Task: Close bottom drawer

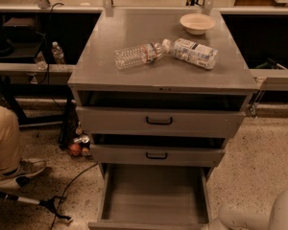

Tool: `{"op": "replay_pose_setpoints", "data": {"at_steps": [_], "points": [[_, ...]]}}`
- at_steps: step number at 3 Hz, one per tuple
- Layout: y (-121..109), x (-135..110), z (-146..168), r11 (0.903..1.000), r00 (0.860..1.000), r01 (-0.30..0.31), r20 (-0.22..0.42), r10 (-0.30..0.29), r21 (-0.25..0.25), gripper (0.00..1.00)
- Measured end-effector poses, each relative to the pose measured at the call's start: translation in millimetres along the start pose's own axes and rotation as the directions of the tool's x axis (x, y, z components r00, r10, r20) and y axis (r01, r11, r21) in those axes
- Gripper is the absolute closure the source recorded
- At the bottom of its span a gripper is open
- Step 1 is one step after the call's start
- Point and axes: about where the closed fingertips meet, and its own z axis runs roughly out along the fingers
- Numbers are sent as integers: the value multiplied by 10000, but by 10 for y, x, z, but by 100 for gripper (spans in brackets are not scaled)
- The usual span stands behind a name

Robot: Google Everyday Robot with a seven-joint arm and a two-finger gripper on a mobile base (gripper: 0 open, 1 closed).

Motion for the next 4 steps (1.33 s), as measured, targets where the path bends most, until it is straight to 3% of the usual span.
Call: {"op": "replay_pose_setpoints", "data": {"at_steps": [2, 3, 4], "points": [[-37, -292, 119, 9968, 9919, 681, 1044, -721, 414, 100], [-36, -291, 119, 9968, 9919, 681, 1043, -721, 413, 100], [-66, -408, 23, 9914, 9779, 963, 1773, -1107, 881, 100]]}}
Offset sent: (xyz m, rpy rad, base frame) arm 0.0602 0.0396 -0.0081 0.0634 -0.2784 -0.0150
